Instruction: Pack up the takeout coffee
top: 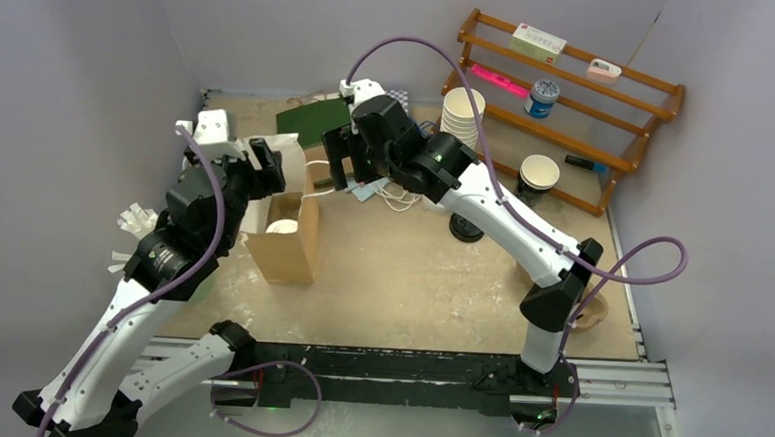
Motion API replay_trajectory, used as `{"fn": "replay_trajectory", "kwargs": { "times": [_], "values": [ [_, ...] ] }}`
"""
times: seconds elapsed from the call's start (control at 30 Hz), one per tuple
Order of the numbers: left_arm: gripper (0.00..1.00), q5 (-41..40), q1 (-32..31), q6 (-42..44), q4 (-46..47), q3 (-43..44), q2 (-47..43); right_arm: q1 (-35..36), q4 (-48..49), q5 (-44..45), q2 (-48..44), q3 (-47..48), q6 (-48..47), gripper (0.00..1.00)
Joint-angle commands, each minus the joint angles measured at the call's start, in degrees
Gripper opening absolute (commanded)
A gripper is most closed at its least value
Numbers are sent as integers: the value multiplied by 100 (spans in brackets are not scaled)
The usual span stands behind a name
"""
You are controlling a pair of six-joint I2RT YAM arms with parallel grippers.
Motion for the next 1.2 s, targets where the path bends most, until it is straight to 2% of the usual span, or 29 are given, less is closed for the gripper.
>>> {"fn": "replay_trajectory", "kwargs": {
  "times": [0.0, 0.13, 0.2, 0.33, 0.5, 0.63, 0.9, 1.03, 1.17],
  "values": [
    [72, -574, 23, 178, -332, 586, -215, -8, 19, -5, -239, 564, -200, 96],
    [72, -675, 25, 825, -259, 1149, -256, -79, -287, 263, -41, 1237, -275, 96],
    [72, -462, 20, 1072, -251, 1431, -150, -232, -496, 276, 131, 1566, -269, 93],
    [67, 680, 21, 1331, -172, 1872, 193, -730, -463, 157, 168, 1565, -177, 85],
    [57, 2715, 16, 1391, 405, 2139, 1000, -1658, -377, 192, 76, 1359, 138, 70],
    [48, 3528, 20, 1347, 857, 2490, 1915, -2245, -81, 556, -50, 1006, 350, 59],
    [41, 4065, -32, 825, 2208, 2486, 2775, -3147, -166, 1027, 283, 1125, 371, 48],
    [39, 4098, -216, 758, 2602, 2519, 3126, -3353, -177, 1066, 485, 1164, 291, 43],
    [39, 3993, -322, 767, 3002, 2512, 3395, -3410, -111, 1095, 713, 1184, 235, 41]
  ]
}}
